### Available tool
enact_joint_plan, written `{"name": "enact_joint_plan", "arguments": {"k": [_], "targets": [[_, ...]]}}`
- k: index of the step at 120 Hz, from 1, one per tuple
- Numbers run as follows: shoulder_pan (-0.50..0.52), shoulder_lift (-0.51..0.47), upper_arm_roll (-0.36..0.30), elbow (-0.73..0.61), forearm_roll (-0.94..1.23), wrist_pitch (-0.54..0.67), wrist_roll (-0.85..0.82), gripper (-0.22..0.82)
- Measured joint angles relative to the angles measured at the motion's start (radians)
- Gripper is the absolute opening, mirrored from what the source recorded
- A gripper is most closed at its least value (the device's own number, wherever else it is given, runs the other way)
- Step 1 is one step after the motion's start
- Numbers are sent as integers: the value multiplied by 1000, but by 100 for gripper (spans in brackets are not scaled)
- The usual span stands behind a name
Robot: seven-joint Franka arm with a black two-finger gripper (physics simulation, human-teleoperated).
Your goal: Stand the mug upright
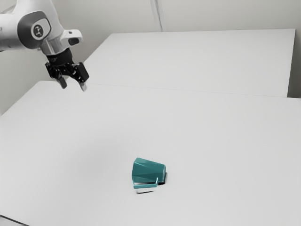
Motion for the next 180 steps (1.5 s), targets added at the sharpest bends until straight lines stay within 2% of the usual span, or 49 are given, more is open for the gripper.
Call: {"name": "enact_joint_plan", "arguments": {"k": [44,88,138,180], "targets": [[22,-82,-1,-349,-421,123,-5,60],[10,-64,-3,-576,-645,267,100,60],[-33,74,-29,-607,-868,389,252,60],[-42,104,-81,-635,-985,427,342,60]]}}
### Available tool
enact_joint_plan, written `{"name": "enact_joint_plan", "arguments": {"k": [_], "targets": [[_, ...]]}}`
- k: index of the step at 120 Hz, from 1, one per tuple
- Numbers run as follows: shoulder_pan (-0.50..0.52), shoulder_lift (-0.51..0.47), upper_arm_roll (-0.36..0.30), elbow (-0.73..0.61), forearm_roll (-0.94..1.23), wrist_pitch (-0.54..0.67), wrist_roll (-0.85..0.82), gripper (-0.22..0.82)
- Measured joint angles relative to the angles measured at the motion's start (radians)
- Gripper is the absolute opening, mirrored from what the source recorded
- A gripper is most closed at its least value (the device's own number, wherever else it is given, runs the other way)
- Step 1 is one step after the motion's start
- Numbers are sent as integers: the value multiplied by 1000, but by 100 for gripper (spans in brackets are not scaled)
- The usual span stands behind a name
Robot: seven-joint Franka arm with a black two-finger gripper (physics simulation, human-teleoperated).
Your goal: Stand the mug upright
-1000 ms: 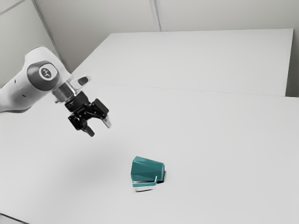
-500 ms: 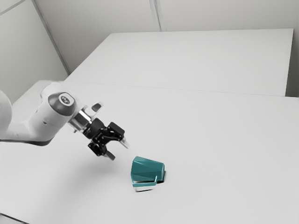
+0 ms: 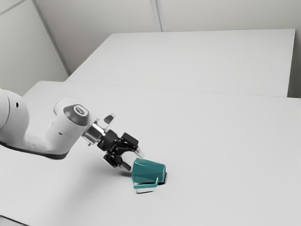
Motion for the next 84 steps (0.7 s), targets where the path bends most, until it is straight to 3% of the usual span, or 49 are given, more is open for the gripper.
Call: {"name": "enact_joint_plan", "arguments": {"k": [50,60,77,84], "targets": [[-13,26,-80,0,-111,75,57,60],[-29,26,-82,2,-112,88,67,47],[-58,20,-82,3,-94,110,82,17],[-65,16,-85,3,-83,116,85,10]]}}
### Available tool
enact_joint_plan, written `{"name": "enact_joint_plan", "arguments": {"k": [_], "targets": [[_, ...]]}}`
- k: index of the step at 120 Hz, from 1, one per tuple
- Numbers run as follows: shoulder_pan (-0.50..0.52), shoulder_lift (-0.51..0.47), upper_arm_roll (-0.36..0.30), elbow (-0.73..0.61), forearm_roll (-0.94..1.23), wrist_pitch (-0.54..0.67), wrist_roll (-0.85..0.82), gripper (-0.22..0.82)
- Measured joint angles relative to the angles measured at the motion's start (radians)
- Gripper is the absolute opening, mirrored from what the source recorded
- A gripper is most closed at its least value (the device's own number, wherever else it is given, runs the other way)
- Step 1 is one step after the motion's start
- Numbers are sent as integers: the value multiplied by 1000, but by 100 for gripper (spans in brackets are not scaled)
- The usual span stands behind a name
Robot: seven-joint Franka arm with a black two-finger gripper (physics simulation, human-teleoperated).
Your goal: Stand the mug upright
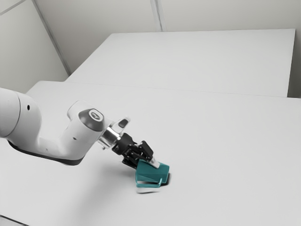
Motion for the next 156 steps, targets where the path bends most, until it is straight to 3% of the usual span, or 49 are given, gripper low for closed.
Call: {"name": "enact_joint_plan", "arguments": {"k": [20,43,77,97,132,156], "targets": [[-15,-35,2,7,41,9,7,-4],[65,-66,2,11,95,13,8,-13],[49,-114,1,11,197,16,-22,-14],[40,-129,1,48,372,18,-57,-15],[47,-90,14,163,795,15,-111,-15],[45,-36,25,221,922,16,-127,-14]]}}
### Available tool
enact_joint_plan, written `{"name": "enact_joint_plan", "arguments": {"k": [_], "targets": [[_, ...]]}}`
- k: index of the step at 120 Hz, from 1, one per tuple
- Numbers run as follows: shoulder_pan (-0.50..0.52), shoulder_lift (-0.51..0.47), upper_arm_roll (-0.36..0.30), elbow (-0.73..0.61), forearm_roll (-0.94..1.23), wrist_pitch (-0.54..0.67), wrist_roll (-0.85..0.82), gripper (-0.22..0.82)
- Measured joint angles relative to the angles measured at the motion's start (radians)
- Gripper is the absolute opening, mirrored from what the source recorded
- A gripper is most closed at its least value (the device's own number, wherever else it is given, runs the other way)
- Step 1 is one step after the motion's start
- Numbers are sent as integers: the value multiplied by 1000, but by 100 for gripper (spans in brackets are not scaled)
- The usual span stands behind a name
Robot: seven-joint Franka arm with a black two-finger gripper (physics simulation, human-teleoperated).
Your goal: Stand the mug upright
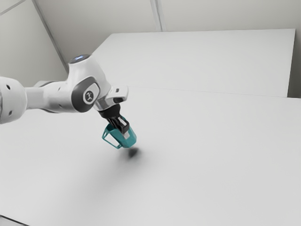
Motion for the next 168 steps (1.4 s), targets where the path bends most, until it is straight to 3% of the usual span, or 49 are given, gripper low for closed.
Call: {"name": "enact_joint_plan", "arguments": {"k": [48,159,168], "targets": [[21,72,28,57,187,24,14,-14],[3,162,28,56,265,63,12,-17],[3,155,28,57,262,59,13,-2]]}}
